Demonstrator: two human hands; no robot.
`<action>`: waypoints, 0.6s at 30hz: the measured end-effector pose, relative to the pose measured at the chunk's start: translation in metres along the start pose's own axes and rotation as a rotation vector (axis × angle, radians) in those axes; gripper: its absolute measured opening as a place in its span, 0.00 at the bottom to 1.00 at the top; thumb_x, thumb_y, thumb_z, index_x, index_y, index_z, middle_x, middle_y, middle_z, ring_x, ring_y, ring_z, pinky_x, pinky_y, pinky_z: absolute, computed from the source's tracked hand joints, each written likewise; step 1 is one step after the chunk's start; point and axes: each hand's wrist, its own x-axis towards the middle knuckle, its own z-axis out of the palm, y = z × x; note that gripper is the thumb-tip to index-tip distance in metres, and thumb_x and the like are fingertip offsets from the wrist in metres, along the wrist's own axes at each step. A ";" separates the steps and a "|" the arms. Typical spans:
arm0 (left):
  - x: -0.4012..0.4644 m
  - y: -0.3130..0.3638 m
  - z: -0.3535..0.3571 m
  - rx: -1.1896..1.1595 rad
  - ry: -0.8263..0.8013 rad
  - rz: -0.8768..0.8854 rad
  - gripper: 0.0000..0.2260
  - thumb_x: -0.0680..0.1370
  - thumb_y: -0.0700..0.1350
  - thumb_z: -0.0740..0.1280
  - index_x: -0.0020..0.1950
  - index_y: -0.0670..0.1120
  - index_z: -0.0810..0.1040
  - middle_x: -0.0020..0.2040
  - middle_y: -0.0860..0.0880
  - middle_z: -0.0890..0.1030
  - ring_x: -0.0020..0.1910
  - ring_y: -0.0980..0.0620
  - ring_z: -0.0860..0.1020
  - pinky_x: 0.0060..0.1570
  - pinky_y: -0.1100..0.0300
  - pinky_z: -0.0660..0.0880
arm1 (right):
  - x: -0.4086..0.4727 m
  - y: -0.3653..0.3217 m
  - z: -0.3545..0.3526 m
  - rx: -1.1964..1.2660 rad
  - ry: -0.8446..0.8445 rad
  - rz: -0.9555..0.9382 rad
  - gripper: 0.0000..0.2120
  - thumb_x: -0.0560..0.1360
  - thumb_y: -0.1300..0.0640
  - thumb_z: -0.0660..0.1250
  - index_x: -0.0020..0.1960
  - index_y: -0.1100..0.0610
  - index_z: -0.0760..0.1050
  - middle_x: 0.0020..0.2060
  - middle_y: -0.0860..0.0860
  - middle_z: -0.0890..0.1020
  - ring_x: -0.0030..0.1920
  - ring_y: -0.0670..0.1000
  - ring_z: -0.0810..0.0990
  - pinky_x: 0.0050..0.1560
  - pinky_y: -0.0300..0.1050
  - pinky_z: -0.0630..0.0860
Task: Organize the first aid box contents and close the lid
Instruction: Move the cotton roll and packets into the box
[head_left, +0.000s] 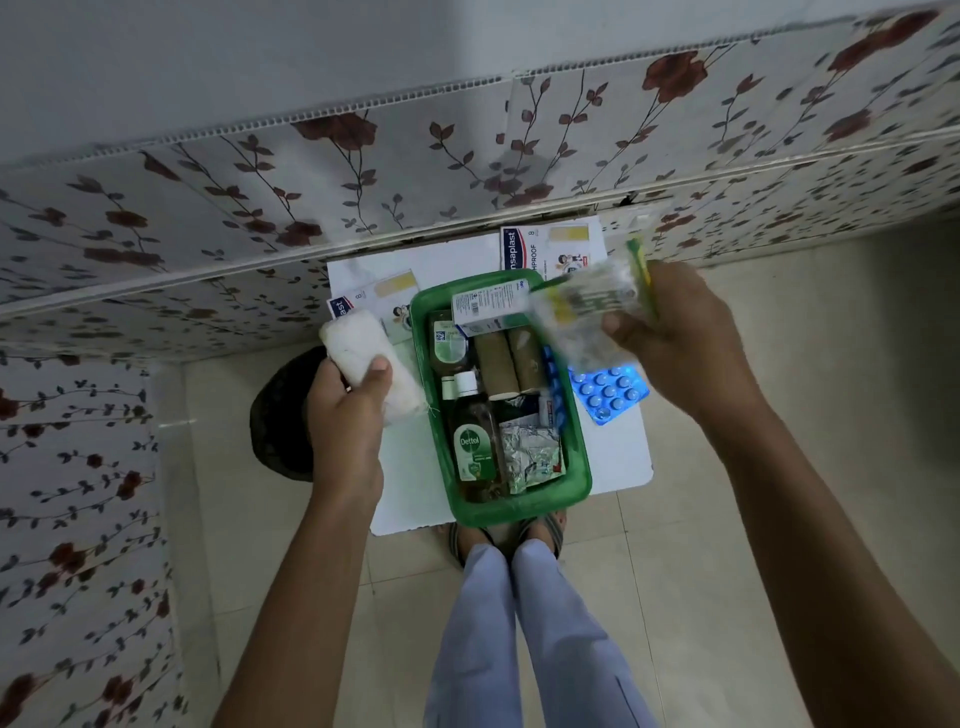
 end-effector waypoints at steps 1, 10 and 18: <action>0.001 -0.001 -0.001 -0.010 0.015 0.002 0.06 0.75 0.41 0.65 0.51 0.45 0.76 0.54 0.42 0.80 0.55 0.42 0.78 0.58 0.45 0.75 | -0.008 -0.012 -0.002 0.007 -0.145 -0.068 0.13 0.72 0.63 0.66 0.57 0.61 0.73 0.48 0.55 0.77 0.47 0.53 0.73 0.44 0.40 0.65; -0.003 -0.006 -0.005 0.020 -0.005 0.042 0.05 0.75 0.39 0.65 0.49 0.47 0.75 0.46 0.49 0.80 0.48 0.50 0.78 0.54 0.51 0.76 | -0.012 -0.018 0.095 -0.581 -0.803 -0.400 0.22 0.74 0.68 0.58 0.67 0.59 0.66 0.63 0.60 0.73 0.60 0.59 0.74 0.54 0.49 0.73; -0.004 -0.009 -0.004 0.071 -0.029 0.085 0.11 0.75 0.40 0.66 0.57 0.40 0.75 0.45 0.50 0.80 0.43 0.53 0.78 0.41 0.61 0.76 | -0.031 0.005 0.119 -0.508 -0.175 -0.535 0.22 0.59 0.67 0.71 0.53 0.57 0.75 0.40 0.58 0.80 0.40 0.61 0.78 0.34 0.50 0.73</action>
